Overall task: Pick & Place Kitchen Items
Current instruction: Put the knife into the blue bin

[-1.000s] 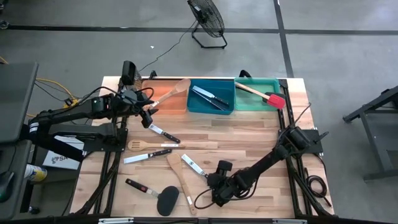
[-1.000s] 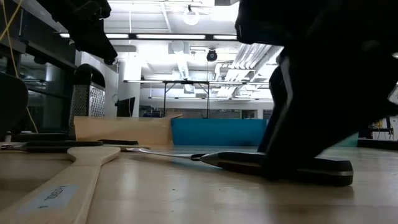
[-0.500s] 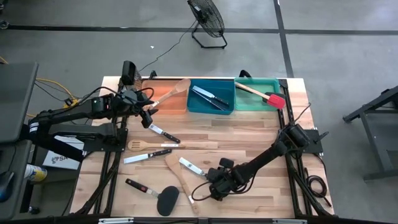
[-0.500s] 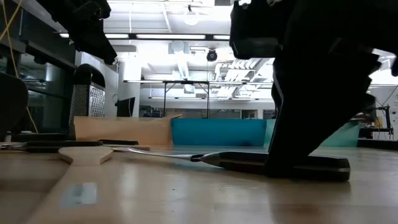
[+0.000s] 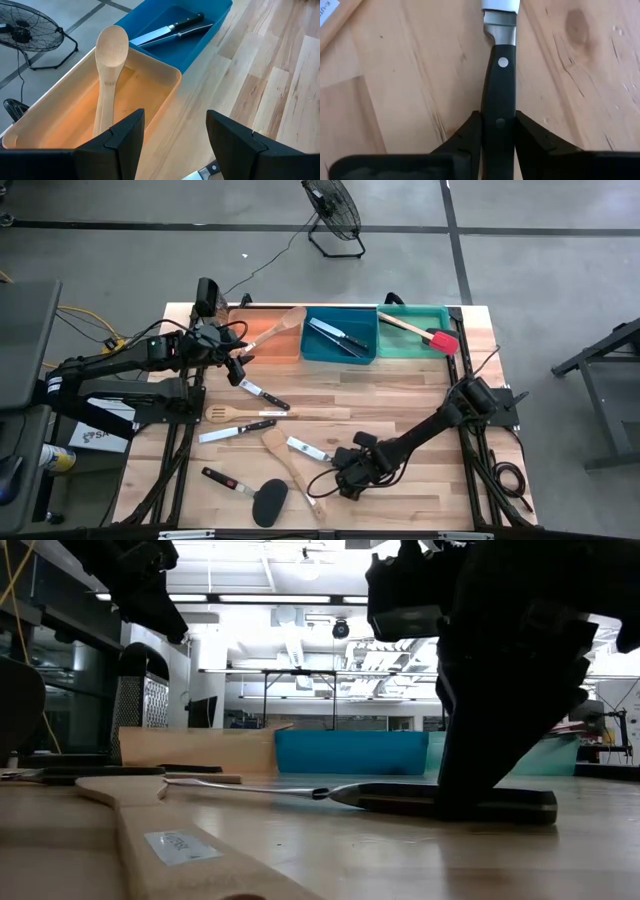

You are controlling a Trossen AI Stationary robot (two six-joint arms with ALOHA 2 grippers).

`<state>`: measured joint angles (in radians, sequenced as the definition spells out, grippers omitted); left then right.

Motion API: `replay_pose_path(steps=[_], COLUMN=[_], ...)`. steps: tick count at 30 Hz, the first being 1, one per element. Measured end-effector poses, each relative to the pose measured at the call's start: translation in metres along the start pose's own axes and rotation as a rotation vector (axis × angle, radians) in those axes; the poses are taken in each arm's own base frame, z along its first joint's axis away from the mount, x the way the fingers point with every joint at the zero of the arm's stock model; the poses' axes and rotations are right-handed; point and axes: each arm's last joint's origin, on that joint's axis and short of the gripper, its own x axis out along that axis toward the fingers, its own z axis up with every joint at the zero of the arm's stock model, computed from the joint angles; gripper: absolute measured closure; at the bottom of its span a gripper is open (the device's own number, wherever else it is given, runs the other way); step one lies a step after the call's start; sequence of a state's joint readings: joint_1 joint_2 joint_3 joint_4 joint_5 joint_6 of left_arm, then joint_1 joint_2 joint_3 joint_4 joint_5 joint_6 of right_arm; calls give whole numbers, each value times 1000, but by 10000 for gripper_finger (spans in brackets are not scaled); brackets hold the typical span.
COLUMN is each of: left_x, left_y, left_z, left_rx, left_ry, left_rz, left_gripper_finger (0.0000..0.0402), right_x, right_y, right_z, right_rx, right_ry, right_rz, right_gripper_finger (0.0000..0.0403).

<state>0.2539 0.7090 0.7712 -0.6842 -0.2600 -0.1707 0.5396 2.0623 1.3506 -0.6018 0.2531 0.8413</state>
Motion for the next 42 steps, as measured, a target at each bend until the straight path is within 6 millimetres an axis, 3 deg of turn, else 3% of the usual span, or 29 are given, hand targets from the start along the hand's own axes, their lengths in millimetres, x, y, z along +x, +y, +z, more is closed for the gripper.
replay_pose_path(steps=[15, 24, 30, 42], left_x=[0, 0, 0, 0], left_y=[0, 0, 0, 0], left_z=[0, 0, 0, -1], left_rx=[-3, -3, -10, -9], left_ry=[0, 3, 4, 8], left_rz=[0, -3, -3, -2], left_gripper_finger=[194, 194, 194, 194], right_x=[-33, -58, -74, -79], right_y=[-9, -24, -34, -53], right_z=[6, 1, 4, 24], right_rx=[-8, 42, 68, 196], right_ry=[-86, -225, -391, -762], right_rz=[-52, -289, -422, -657], right_gripper_finger=[323, 323, 323, 323])
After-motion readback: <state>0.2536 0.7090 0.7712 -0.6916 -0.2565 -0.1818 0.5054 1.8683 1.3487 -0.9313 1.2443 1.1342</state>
